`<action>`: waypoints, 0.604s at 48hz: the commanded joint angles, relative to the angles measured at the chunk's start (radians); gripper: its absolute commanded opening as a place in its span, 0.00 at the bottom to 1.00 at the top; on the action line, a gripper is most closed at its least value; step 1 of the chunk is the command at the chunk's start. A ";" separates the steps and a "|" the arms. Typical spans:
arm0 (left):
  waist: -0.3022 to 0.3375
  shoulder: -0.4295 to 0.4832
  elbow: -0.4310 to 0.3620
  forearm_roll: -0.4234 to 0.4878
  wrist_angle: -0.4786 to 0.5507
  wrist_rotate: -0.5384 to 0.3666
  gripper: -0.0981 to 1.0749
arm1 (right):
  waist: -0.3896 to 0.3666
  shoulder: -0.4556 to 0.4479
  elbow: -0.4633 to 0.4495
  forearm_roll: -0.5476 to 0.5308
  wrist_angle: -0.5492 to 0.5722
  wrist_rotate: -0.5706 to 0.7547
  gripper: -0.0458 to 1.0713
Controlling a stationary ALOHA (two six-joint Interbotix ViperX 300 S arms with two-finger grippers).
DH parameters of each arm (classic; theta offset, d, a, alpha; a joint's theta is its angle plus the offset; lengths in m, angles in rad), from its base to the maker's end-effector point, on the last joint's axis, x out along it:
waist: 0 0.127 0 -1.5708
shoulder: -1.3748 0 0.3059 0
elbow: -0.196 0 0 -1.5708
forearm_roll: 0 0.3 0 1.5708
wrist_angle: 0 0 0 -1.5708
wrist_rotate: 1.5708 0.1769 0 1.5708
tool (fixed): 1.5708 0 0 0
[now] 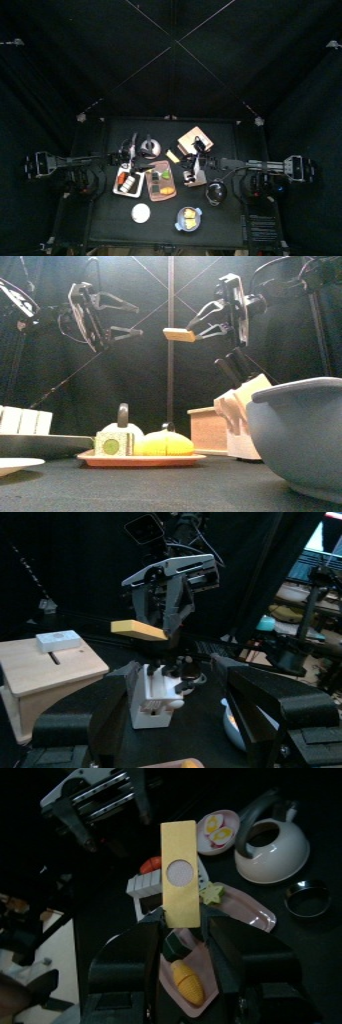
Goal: Hand over egg block
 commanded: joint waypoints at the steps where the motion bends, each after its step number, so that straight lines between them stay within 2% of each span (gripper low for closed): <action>1: 0.015 0.028 -0.035 0.021 -0.038 -0.003 0.88 | 0.029 0.003 -0.034 -0.026 -0.011 -0.002 0.57; 7: 0.018 0.064 -0.054 0.043 -0.060 -0.008 0.89 | 0.046 0.020 -0.040 -0.038 -0.011 -0.002 0.57; 22: 0.018 0.121 -0.098 0.183 -0.127 -0.084 0.88 | 0.057 0.029 -0.051 -0.044 -0.021 -0.002 0.57; 29: 0.020 0.141 -0.114 0.206 -0.140 -0.091 0.88 | 0.057 0.034 -0.052 -0.044 -0.031 -0.002 0.57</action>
